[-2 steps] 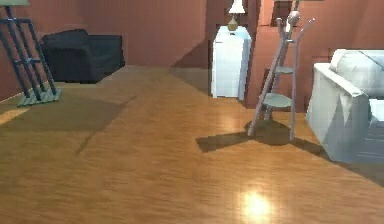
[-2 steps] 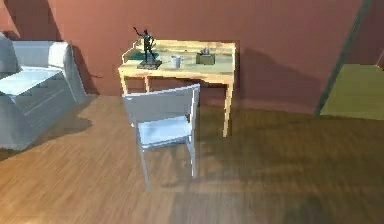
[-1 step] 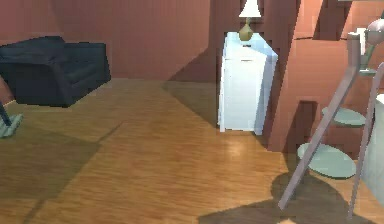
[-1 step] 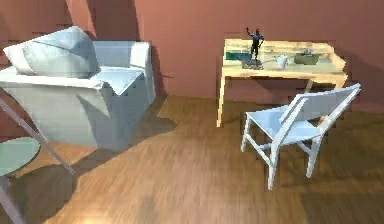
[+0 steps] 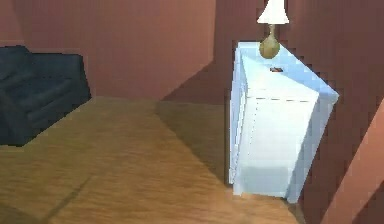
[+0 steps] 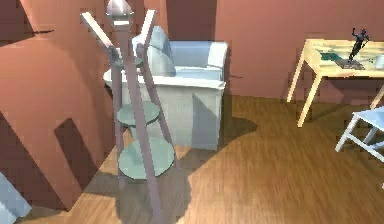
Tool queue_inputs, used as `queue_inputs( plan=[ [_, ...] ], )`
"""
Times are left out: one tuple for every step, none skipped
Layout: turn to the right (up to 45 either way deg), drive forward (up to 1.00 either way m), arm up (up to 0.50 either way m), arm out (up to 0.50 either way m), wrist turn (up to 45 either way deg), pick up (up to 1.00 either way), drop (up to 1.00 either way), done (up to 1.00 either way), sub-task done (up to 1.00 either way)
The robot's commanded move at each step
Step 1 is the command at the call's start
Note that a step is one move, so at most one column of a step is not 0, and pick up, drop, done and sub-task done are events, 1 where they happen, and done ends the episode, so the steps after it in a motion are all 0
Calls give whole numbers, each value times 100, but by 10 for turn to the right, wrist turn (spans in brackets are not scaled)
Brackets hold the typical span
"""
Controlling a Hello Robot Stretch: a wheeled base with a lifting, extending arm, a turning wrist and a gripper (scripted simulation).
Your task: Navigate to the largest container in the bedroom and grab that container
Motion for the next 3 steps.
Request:
queue_inputs(
  plan=[
    [120, 0, 0, 0, 0, 0, 0, 0, 0],
    [0, 70, 0, 0, 0, 0, 0, 0, 0],
    [-450, 0, 0, 0, 0, 0, 0, 0, 0]
  ],
)
